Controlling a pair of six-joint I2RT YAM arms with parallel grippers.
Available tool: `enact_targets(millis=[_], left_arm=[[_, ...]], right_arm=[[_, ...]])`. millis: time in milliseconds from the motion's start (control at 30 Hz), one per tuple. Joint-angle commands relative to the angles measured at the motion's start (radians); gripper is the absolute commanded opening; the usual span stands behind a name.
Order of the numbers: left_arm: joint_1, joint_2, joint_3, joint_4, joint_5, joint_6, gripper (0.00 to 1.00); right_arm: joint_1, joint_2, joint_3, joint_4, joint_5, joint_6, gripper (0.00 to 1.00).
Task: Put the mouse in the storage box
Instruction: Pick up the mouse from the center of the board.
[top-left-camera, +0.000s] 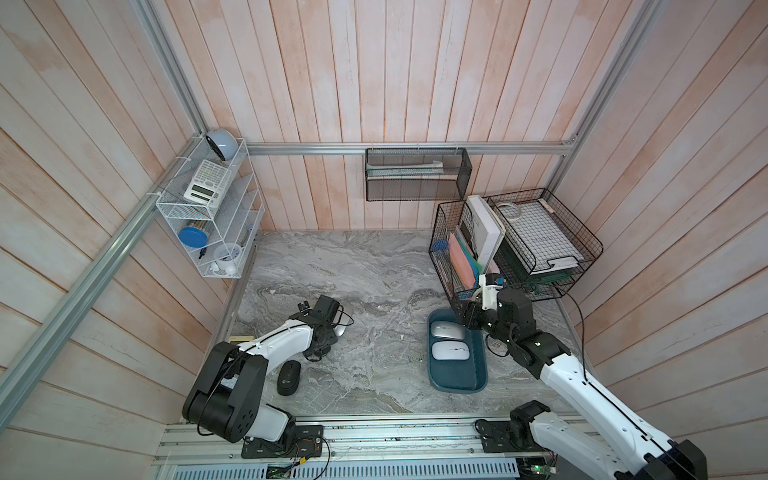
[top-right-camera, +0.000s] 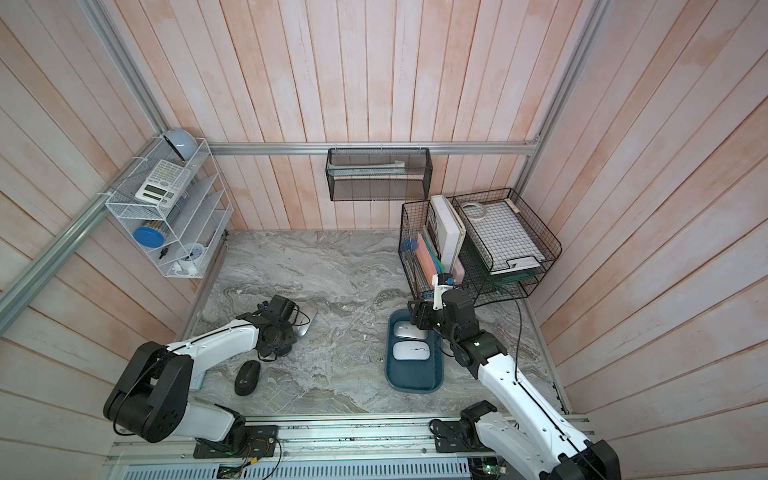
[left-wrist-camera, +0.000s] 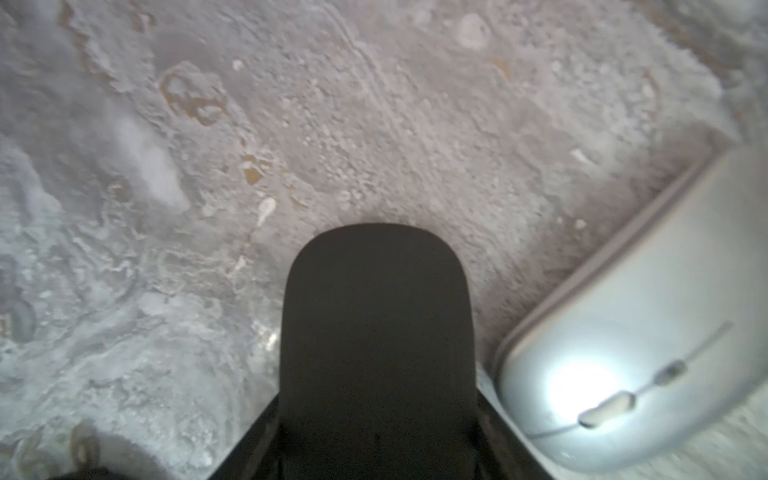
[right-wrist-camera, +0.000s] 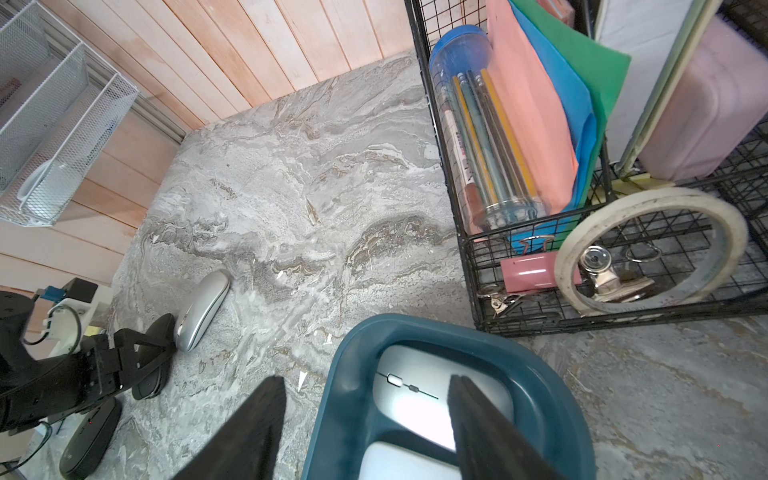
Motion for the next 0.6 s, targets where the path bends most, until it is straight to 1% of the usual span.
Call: enact_targets(millis=[0, 133, 267, 400, 433, 533, 567], left_arm=[[-0.002, -0.109, 0.068, -0.015, 0.105, 0.048, 0.5], [-0.018, -0.244, 0.159, -0.05, 0.176, 0.099, 0.5], [-0.067, -0.335, 0.289, -0.075, 0.232, 0.204, 0.5], [-0.128, -0.362, 0.395, -0.056, 0.334, 0.363, 0.49], [-0.141, -0.361, 0.418, -0.058, 0.359, 0.399, 0.48], [-0.184, -0.355, 0.476, -0.06, 0.457, 0.54, 0.46], [-0.203, -0.355, 0.486, -0.061, 0.476, 0.605, 0.47]], right_arm=[[0.003, 0.006, -0.011, -0.002, 0.004, 0.008, 0.68], [0.003, 0.007, -0.009, -0.004, 0.005, 0.009, 0.68], [0.003, 0.001, -0.004, -0.008, -0.004, 0.014, 0.68], [0.002, -0.007, 0.013, -0.019, -0.035, 0.022, 0.68], [0.003, -0.011, 0.019, -0.028, -0.035, 0.022, 0.68], [0.004, -0.036, 0.028, -0.047, -0.045, 0.029, 0.68], [0.005, -0.048, 0.03, -0.049, -0.053, 0.032, 0.68]])
